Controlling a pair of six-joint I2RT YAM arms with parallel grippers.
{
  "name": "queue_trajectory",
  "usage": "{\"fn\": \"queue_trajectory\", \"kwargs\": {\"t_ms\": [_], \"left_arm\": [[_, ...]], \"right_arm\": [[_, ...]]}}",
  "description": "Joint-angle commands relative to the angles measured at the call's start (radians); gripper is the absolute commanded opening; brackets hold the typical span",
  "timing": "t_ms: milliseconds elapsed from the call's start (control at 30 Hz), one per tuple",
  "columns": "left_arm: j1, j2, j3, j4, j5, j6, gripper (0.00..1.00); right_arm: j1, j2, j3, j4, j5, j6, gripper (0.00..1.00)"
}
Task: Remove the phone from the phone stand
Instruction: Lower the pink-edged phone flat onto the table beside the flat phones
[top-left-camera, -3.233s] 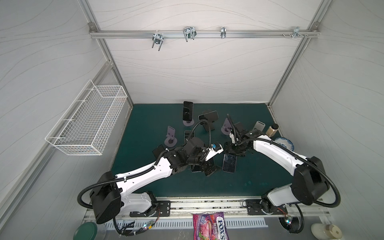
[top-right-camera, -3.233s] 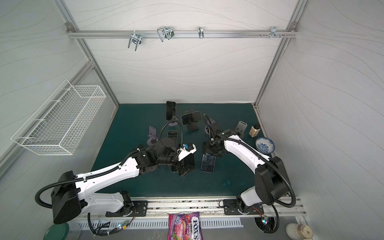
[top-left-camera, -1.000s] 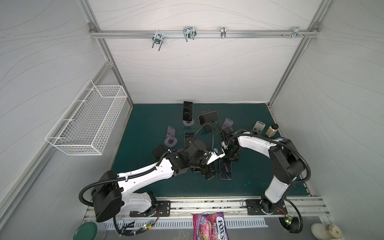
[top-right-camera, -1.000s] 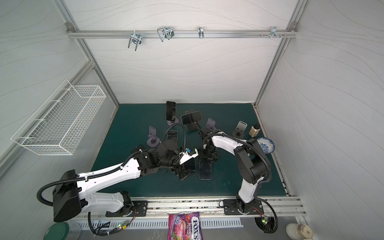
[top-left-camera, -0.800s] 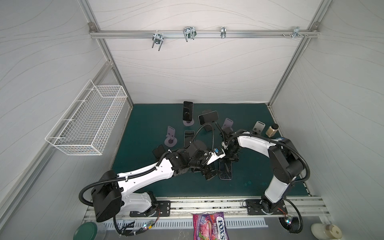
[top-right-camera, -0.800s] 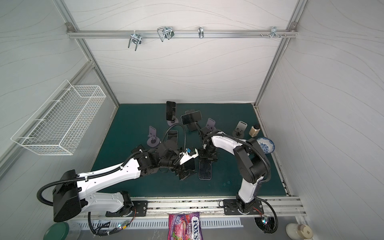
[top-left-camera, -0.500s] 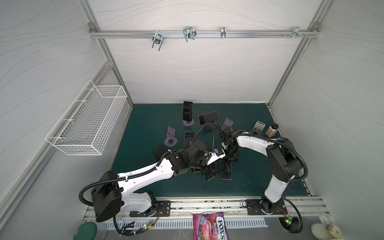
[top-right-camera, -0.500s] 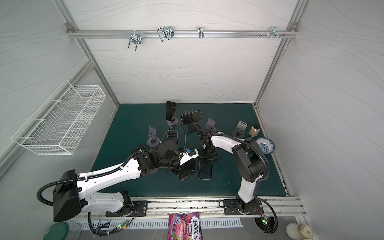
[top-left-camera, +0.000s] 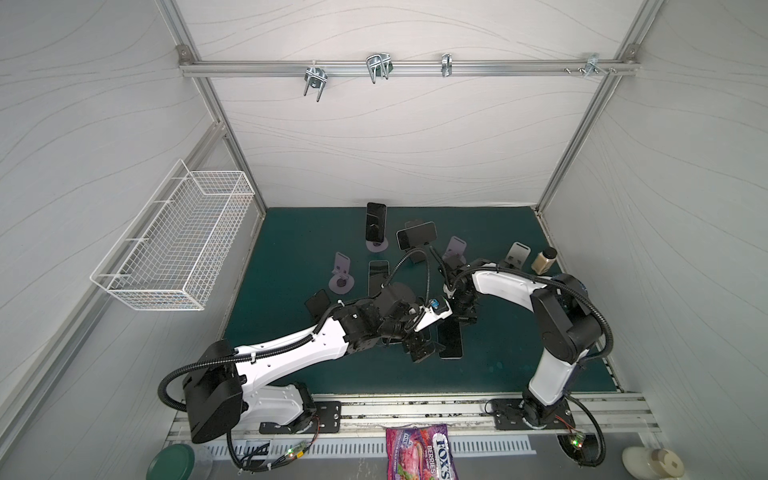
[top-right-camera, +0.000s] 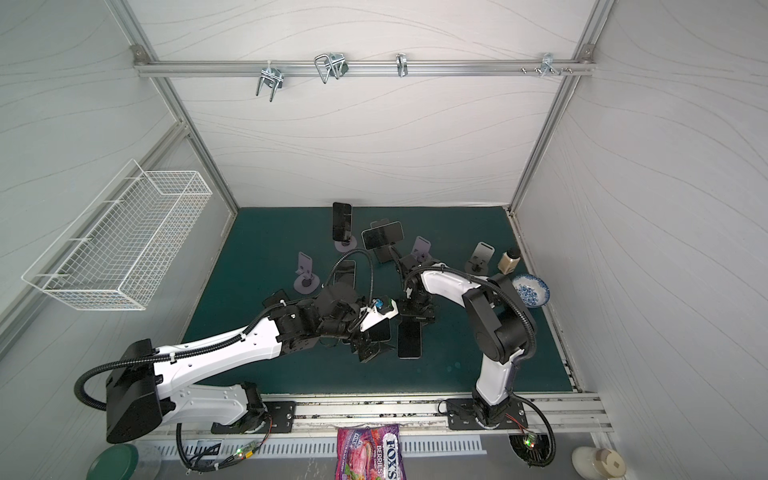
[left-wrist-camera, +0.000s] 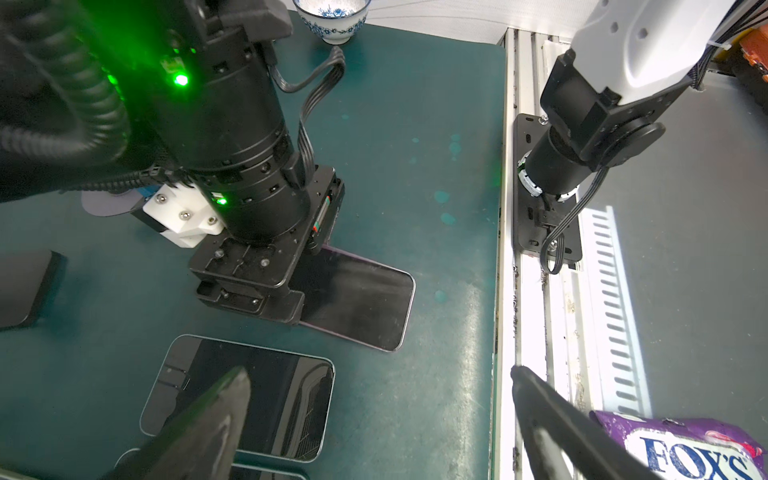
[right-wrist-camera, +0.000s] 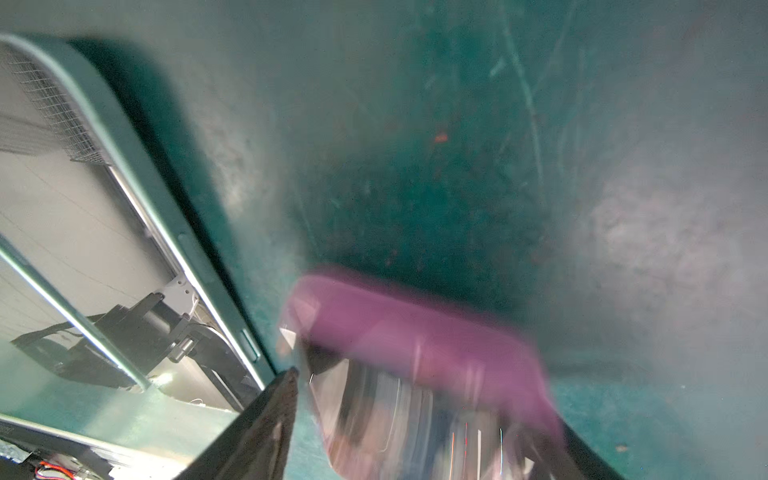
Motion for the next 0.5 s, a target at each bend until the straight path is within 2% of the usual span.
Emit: {"fn": "queue_trajectory", "kwargs": {"t_ms": [0, 333, 467], "left_arm": [[-0.005, -0.011, 0.031, 0.025, -0.014, 0.030, 0.99], [-0.008, -0.007, 0.033, 0.019, -0.012, 0.033, 0.99], [-0.009, -0.008, 0.032, 0.018, -0.016, 0.036, 0.99]], "right_arm": [[0.008, 0.034, 0.009, -0.017, 0.003, 0.001, 0.79], [0.007, 0.035, 0.010, -0.023, 0.011, -0.001, 0.81], [0.008, 0.032, 0.017, -0.030, 0.010, -0.001, 0.87]]}}
